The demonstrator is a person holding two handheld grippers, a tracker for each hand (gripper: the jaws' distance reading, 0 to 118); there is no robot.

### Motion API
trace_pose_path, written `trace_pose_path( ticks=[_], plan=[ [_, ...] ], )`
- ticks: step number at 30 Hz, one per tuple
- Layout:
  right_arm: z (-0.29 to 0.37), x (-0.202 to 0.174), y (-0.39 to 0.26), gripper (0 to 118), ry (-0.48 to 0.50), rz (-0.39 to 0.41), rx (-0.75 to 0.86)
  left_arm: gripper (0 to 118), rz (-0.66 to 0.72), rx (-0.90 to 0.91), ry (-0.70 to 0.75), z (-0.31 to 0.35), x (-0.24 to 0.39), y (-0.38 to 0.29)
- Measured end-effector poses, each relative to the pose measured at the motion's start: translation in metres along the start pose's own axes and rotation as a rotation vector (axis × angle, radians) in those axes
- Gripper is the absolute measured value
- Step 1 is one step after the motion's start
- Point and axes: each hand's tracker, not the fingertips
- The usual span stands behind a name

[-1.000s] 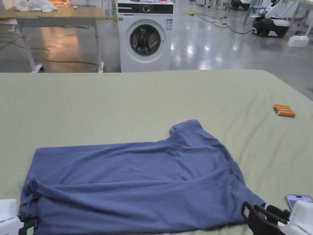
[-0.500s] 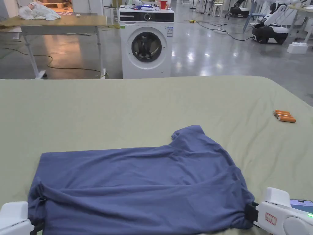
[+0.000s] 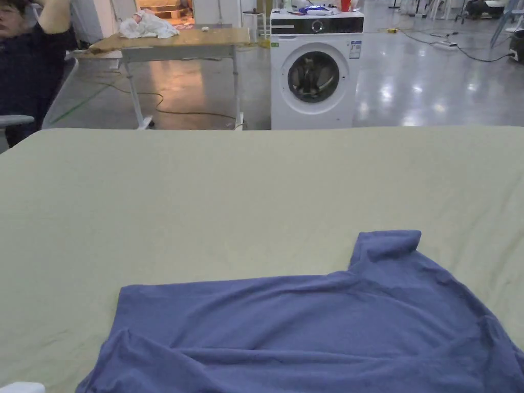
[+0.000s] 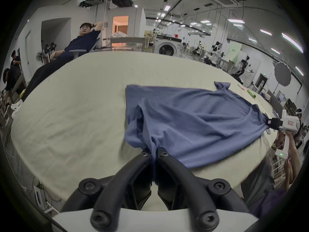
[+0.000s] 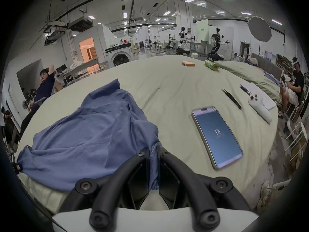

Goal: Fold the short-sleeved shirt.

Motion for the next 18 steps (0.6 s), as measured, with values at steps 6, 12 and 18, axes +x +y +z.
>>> trace_pose_path(
  ticks=[6,12,18],
  plan=[
    [0.039,-0.001,-0.024,5,-0.015,0.029,-0.023,1,0.056,-0.021,0.014,0.018,-0.004,-0.025],
    [0.033,-0.005,-0.031,27,-0.039,0.094,-0.025,69,0.010,0.057,0.112,0.016,-0.001,-0.028],
    [0.056,-0.011,-0.017,60,0.146,0.113,0.140,84,-0.046,0.347,0.137,0.067,0.027,-0.014]
  ],
)
